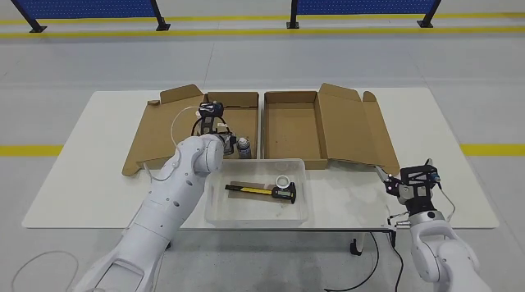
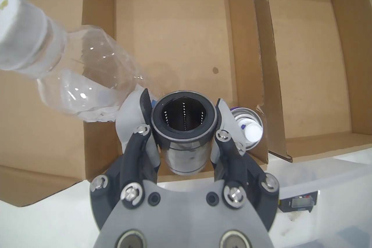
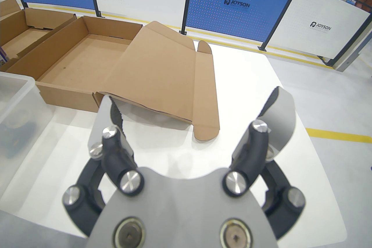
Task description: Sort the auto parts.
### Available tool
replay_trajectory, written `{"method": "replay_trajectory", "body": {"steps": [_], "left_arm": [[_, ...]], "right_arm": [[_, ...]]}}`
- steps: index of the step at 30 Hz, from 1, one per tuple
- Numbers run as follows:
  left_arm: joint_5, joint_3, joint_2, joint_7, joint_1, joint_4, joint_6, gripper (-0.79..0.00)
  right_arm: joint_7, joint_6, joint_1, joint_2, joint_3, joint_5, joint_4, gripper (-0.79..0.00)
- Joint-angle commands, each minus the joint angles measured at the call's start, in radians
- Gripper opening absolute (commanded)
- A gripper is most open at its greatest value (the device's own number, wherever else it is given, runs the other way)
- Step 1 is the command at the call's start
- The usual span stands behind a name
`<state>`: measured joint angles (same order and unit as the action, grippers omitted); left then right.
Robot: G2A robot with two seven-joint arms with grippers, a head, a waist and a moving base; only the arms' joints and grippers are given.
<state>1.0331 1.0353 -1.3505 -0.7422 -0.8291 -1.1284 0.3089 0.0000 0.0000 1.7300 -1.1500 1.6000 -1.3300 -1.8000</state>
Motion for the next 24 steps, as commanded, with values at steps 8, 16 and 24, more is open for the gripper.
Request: {"method": "replay_trajectory", "body": {"steps": [8,16,24], "left_arm": [[-0.002,-0.013,-0.013,0.023,0.009,0.042,-0.005,-0.773],[-0.003,-0.017,-0.023,0.035,0.021,0.076,-0.006,-0.622],[-0.001,-0.020,-0.031,0.039,0.026,0.095,-0.010,-0.400]], "right_arm": [[0.000,0.000,0.000,0.000,0.000,0.000,0.000,0.000],[0.000,0.000,0.000,0.000,0.000,0.000,0.000,0.000],[0.000,0.000,0.000,0.000,0.000,0.000,0.000,0.000]]}}
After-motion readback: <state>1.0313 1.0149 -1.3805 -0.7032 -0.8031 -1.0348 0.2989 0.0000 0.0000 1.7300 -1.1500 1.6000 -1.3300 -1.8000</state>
